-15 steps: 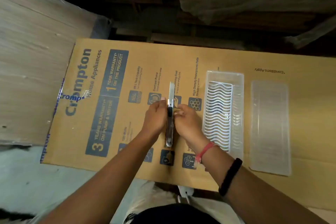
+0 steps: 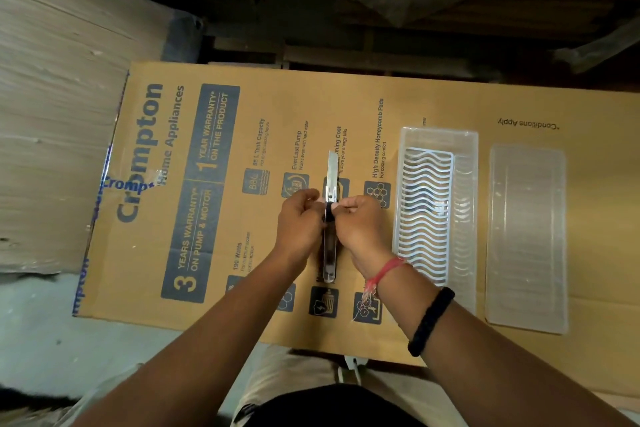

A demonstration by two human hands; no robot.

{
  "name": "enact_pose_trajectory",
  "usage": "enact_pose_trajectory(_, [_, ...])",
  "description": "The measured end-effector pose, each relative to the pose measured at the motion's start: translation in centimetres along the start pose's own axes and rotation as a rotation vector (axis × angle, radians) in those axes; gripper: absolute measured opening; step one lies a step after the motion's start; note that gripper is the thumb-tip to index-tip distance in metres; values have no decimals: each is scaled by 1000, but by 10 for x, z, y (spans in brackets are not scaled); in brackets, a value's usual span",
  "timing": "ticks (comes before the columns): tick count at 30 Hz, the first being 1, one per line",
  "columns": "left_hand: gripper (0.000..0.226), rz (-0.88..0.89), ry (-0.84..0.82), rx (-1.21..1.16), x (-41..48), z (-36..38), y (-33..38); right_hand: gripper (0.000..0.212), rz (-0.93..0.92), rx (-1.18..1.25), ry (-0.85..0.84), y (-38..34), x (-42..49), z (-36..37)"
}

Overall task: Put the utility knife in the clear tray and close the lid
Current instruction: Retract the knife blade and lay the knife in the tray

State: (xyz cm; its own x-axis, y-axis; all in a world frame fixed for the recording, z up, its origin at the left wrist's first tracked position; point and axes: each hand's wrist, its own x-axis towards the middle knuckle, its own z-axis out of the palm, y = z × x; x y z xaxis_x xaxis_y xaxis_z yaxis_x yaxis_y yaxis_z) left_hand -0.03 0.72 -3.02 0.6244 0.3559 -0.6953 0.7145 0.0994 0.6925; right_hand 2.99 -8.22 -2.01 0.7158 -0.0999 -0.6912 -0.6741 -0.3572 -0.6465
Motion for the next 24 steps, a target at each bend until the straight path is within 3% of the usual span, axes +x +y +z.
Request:
enact_pose_trajectory(3, [22, -2, 2, -55, 0, 3, 0, 5, 36, 64, -8, 3, 2, 4])
enact_pose_trajectory(5, [15, -10, 7, -66, -1, 4, 1, 11, 50, 74, -16, 5, 2, 3])
enact_pose_trajectory(10, [15, -21, -14, -97, 1, -1, 6, 8, 50, 164, -59, 7, -3, -5])
enact_pose_trajectory(18, [17, 105, -94, -185, -13, 7, 40, 13, -80, 328, -78, -2, -28, -27])
enact_pose_trajectory(24, [35, 133, -35, -185, -29, 31, 61, 7, -168, 416, -113, -11, -39, -58])
